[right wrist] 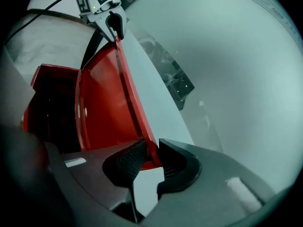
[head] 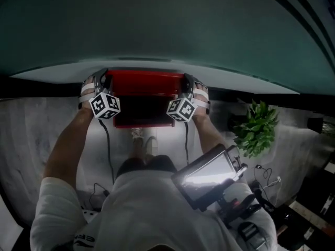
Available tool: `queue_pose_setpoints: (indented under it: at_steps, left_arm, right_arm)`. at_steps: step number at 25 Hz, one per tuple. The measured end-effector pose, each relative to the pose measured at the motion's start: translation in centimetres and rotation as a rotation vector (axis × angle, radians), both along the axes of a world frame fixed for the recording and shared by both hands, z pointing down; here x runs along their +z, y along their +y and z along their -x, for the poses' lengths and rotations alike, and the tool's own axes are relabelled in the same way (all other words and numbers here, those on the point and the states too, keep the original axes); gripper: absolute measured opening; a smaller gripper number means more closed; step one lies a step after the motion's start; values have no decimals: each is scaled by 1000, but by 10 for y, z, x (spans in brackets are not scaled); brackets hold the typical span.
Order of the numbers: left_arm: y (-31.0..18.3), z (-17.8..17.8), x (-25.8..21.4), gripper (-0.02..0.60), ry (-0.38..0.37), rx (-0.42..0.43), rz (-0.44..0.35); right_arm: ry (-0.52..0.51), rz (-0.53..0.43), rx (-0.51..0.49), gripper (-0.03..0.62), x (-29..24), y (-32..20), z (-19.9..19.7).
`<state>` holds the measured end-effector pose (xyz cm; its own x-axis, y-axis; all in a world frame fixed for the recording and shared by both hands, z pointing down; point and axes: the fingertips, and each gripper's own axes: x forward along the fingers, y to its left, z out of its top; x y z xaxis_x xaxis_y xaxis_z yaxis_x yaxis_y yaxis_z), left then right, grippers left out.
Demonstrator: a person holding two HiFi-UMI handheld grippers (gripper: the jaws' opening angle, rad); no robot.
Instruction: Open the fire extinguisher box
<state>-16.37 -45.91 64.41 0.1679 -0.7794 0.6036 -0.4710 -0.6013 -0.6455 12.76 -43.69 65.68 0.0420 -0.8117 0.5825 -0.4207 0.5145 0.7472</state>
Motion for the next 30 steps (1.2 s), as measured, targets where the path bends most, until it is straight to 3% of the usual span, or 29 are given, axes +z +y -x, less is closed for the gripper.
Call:
queue_pose_setpoints:
  at_steps: [16, 30]
  left_arm:
    - [-21, -1, 16, 110, 8, -76, -64]
    - [-10, 5, 6, 123, 66, -155, -102]
  right_arm:
    - [-55, -31, 135, 106, 17, -27, -5]
    - [-157, -46, 182, 124, 6, -19, -15]
